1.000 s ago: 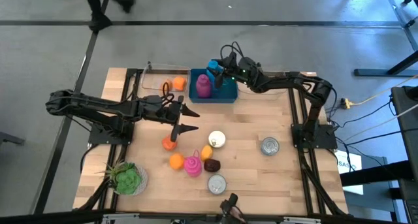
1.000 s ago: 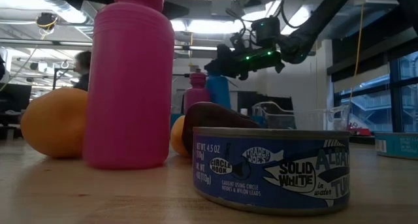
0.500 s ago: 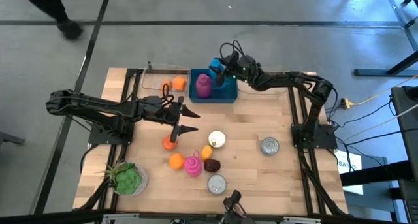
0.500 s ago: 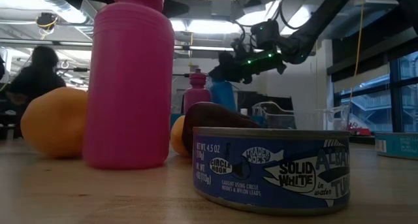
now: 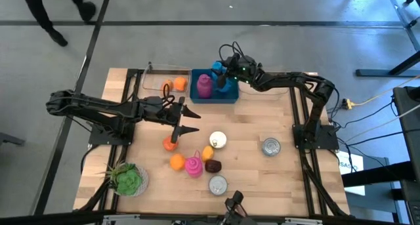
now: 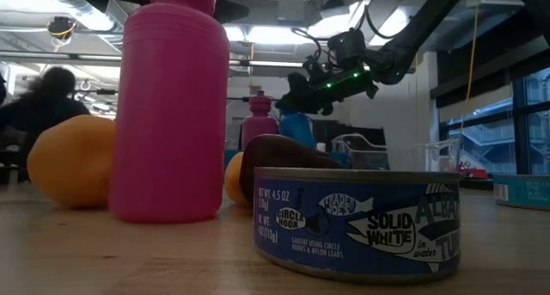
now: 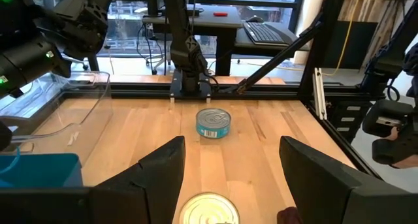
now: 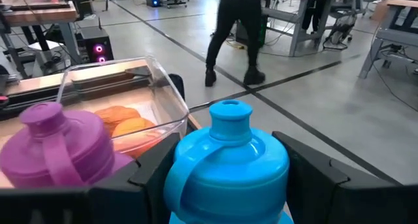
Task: Pick & Place Food Item
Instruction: Put the blue water bottle into the blue bin
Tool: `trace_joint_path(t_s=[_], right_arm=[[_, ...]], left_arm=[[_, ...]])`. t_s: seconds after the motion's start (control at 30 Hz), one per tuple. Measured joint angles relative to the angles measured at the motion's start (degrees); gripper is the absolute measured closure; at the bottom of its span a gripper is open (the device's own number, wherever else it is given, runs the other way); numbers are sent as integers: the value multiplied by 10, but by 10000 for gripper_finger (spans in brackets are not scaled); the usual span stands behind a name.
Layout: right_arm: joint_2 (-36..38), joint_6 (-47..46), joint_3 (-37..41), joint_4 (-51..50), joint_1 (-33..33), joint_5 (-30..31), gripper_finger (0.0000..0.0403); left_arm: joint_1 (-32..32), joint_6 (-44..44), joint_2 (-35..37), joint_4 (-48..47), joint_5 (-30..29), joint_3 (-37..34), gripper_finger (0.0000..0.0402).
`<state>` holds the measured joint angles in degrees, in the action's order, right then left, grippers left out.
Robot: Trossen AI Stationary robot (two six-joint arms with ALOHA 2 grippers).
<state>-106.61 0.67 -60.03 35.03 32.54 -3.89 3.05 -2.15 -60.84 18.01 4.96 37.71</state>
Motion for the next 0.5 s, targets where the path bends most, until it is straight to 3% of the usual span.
trace_joint_path(t_s=[0.5], right_arm=[[-27,1,0,19,9,20,174]], left_arm=[[0,0,0,2,0,0,162]])
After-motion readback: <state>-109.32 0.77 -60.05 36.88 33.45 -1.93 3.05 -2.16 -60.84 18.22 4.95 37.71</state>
